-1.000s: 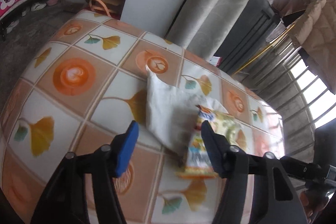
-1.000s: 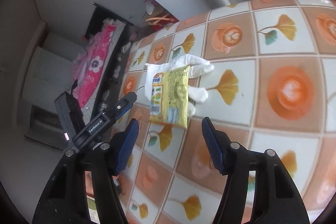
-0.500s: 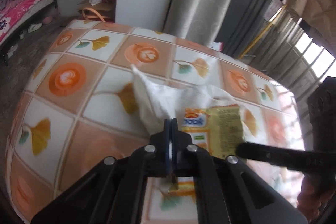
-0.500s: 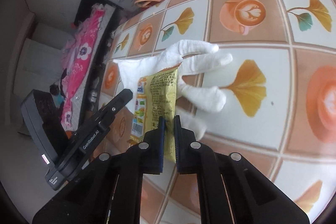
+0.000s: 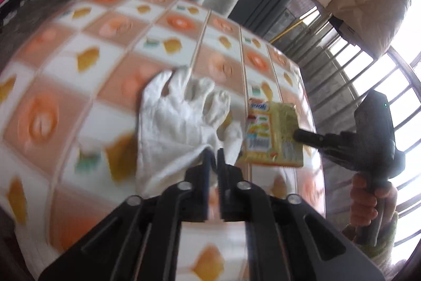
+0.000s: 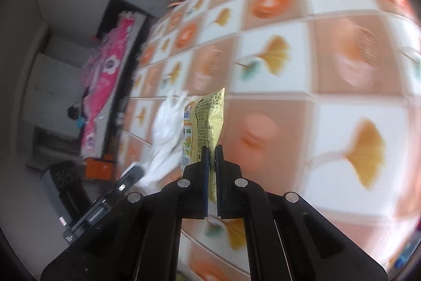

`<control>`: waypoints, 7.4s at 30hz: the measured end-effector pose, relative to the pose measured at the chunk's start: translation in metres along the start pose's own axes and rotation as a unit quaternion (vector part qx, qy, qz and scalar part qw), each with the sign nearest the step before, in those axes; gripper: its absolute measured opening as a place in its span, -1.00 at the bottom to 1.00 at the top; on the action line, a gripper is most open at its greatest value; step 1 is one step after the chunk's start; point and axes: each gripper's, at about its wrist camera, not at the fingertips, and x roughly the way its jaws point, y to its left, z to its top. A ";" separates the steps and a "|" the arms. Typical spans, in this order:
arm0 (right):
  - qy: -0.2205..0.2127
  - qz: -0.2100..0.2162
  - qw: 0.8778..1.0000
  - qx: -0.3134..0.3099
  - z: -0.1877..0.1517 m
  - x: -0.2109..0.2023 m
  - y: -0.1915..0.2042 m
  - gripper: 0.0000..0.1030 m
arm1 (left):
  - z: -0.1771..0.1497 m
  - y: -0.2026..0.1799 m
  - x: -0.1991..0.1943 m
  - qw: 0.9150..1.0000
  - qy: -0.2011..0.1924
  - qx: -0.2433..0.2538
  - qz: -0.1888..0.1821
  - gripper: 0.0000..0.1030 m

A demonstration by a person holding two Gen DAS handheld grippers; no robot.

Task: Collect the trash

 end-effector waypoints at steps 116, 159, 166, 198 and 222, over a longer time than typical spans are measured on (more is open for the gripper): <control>-0.250 -0.181 0.950 -0.048 -0.105 -0.141 -0.022 -1.00 | -0.022 -0.176 -0.048 0.926 -0.143 0.343 0.070 -0.93; -0.325 -0.254 0.850 0.326 -0.262 -0.244 -0.299 -0.89 | -0.169 -0.441 0.200 0.867 0.183 0.432 -0.167 -0.82; -0.299 -0.219 0.833 0.412 -0.275 -0.210 -0.371 -0.30 | -0.167 -0.424 0.242 0.889 0.225 0.371 -0.147 -0.36; -0.268 -0.330 0.857 0.293 -0.248 -0.195 -0.282 0.39 | -0.063 -0.220 -0.001 0.950 -0.030 0.301 -0.082 0.88; -0.107 -0.368 0.849 0.364 -0.065 -0.090 -0.473 0.47 | -0.063 -0.119 -0.010 0.982 -0.059 0.178 0.000 0.89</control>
